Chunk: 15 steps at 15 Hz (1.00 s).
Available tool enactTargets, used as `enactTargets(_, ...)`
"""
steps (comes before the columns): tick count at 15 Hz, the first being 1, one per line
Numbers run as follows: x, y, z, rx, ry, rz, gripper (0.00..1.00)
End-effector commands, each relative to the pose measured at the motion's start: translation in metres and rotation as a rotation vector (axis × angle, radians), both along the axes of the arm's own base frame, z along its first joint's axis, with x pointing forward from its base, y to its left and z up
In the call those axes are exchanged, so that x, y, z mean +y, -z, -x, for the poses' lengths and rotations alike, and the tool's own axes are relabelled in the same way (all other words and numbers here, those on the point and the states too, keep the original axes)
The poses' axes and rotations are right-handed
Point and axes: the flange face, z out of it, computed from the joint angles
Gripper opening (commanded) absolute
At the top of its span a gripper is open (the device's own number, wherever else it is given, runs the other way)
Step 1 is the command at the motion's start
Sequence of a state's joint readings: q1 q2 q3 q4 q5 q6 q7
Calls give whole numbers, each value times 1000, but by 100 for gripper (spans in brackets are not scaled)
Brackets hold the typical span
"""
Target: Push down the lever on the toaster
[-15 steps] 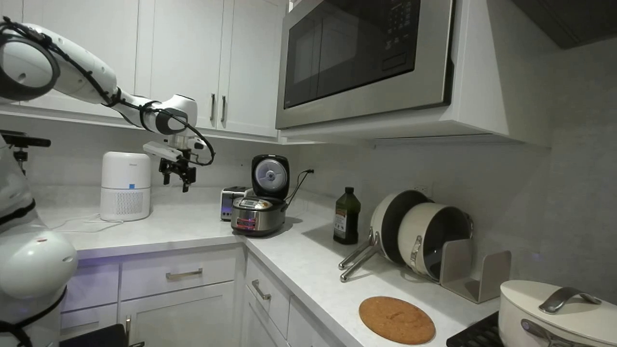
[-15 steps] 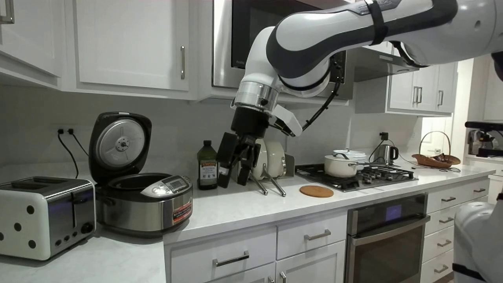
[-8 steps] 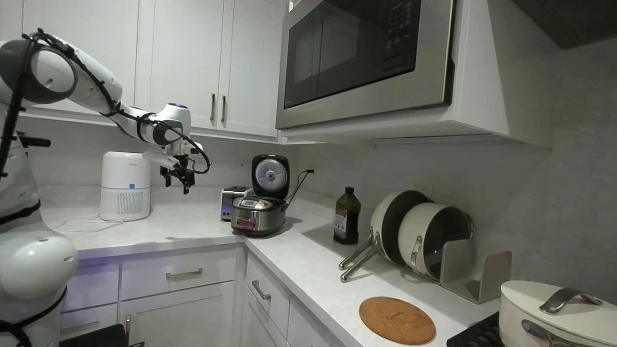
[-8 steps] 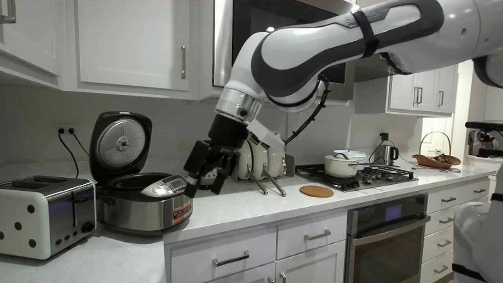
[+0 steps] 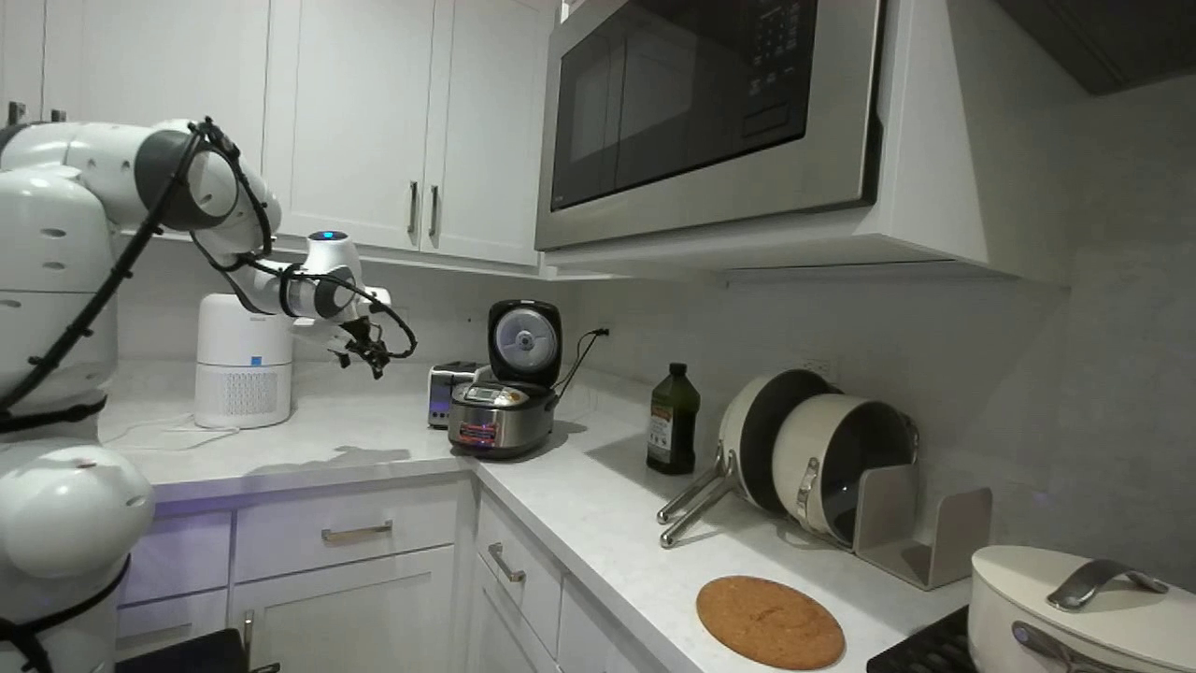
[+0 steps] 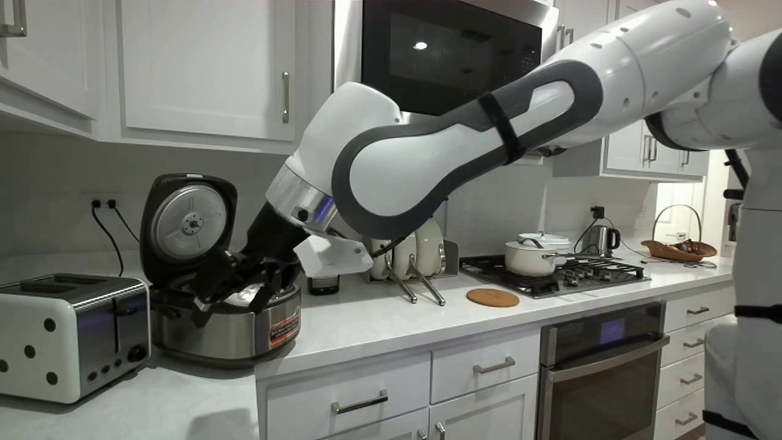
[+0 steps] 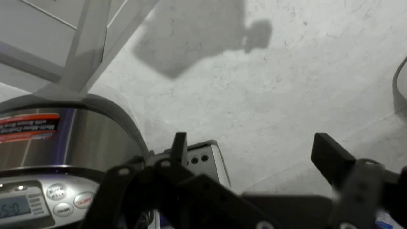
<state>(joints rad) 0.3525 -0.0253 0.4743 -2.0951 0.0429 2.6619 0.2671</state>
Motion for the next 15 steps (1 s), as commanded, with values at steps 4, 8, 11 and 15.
enactTargets(4, 40, -9, -41, -153, 0, -67, 100)
enactTargets(8, 63, -7, -60, -235, 20, -74, 100)
enactTargets(11, 59, -2, -56, -215, 39, -58, 100)
enactTargets(15, 71, 3, -64, -197, 47, -74, 100)
